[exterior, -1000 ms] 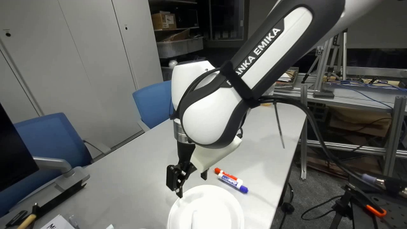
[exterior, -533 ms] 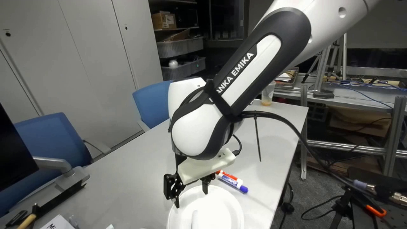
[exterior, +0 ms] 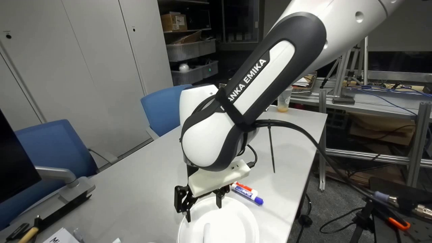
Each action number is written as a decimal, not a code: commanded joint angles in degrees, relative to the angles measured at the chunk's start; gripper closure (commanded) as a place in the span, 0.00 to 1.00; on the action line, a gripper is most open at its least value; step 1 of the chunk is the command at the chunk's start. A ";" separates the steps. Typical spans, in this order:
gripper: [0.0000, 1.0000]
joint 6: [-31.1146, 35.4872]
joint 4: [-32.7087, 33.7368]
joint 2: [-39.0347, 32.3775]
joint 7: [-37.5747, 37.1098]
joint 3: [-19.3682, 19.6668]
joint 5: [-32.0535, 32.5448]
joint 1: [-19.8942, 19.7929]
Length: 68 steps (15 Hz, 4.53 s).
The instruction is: Remove the markers from the white plate
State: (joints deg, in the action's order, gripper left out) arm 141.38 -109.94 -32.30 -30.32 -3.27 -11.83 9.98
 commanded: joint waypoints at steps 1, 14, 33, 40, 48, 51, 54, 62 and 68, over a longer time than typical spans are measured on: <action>0.00 -1.42 0.48 -1.09 -3.29 0.14 -2.99 0.69; 0.17 4.65 1.09 -7.25 -6.01 -2.49 -10.59 0.42; 0.94 2.19 -2.98 0.01 -6.30 -2.04 -9.37 0.33; 0.94 -1.57 -10.29 7.83 -7.23 3.61 -0.78 0.76; 0.94 -1.79 -12.78 7.43 -7.94 10.58 16.44 1.70; 0.94 -0.44 -11.75 5.10 -8.86 11.62 20.58 2.06; 0.94 1.28 -10.40 2.46 -11.01 12.02 22.66 2.45; 0.94 4.36 -4.83 -3.07 -15.87 13.79 23.56 4.66; 0.94 3.64 -2.31 -4.66 -17.58 15.53 25.33 6.14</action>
State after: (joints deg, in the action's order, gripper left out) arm 145.25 -114.27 -35.35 -45.77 10.73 11.68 14.56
